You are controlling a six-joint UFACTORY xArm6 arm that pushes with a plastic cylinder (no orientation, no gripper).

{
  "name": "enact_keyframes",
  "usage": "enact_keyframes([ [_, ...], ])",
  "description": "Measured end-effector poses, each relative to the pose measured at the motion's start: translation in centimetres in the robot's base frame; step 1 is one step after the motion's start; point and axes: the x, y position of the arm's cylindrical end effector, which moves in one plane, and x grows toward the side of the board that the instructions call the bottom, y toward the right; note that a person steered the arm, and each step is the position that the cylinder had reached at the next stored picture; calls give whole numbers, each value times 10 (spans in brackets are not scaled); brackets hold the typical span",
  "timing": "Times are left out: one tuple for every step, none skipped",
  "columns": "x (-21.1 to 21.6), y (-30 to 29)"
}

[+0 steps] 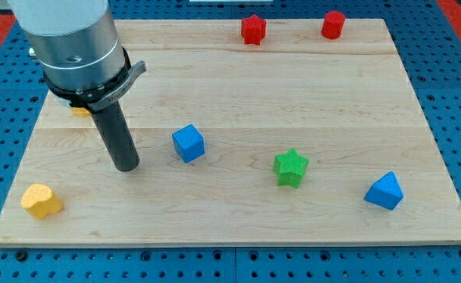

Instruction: Slide the yellow heart towards the bottom center of the board

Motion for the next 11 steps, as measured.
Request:
enact_keyframes([
  [0,-3],
  [-3,-8],
  [-10,-26],
  [-10,-72],
  [-10,-110],
  [-7,-141],
  [8,-154],
  [33,-153],
  [54,-130],
  [64,-74],
  [68,-33],
])
